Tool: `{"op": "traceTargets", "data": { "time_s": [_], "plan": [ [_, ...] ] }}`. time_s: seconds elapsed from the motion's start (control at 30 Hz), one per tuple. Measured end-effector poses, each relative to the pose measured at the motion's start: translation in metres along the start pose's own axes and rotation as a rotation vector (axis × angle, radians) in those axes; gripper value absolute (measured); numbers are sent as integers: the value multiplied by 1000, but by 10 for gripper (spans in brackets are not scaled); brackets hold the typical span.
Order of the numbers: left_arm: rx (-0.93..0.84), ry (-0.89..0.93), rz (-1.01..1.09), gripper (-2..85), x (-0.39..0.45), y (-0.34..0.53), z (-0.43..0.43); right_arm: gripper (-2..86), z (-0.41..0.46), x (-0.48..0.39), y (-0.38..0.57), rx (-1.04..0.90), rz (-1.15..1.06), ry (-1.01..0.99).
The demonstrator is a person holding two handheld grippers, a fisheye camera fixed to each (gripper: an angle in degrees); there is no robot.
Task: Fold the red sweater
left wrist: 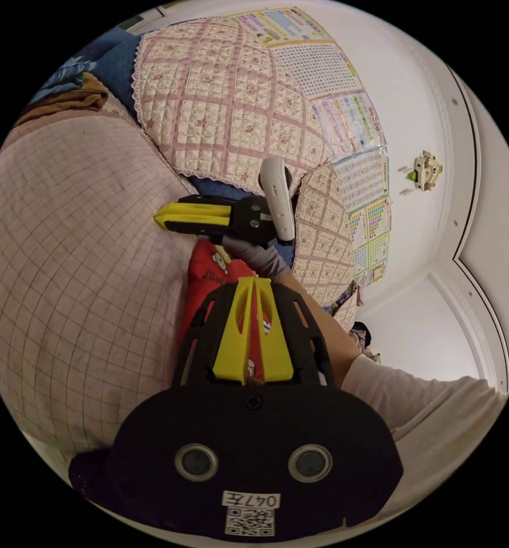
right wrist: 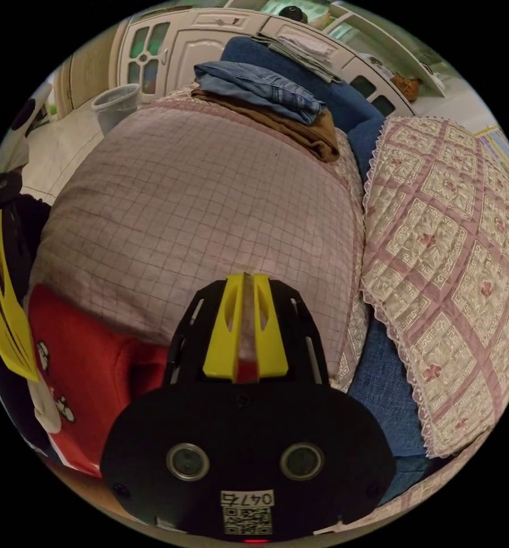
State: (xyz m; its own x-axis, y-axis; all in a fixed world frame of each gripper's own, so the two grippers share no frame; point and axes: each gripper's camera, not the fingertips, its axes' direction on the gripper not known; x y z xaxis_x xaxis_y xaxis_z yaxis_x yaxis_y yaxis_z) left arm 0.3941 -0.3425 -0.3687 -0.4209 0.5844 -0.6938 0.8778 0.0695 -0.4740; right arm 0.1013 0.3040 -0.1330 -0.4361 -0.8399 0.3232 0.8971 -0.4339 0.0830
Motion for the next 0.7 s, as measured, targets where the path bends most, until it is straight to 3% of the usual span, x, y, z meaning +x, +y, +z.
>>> {"op": "traceTargets", "data": {
  "time_s": [0.2, 0.4, 0.5, 0.7],
  "plan": [
    [-1, -6, 8, -10, -1, -2, -4, -3, -13, 4, 18, -13, -30, 8],
    [4, -19, 13, -10, -1, -4, -10, -5, -38, 16, 62, 77, 98, -70],
    [11, -39, 15, -10, 0, -5, -15, -5, -65, 22, 93, 187, 209, -143],
    [15, -82, 47, -10, 10, -2, -20, -10, -169, 23, 190, 639, 547, -473]
  ]
}}
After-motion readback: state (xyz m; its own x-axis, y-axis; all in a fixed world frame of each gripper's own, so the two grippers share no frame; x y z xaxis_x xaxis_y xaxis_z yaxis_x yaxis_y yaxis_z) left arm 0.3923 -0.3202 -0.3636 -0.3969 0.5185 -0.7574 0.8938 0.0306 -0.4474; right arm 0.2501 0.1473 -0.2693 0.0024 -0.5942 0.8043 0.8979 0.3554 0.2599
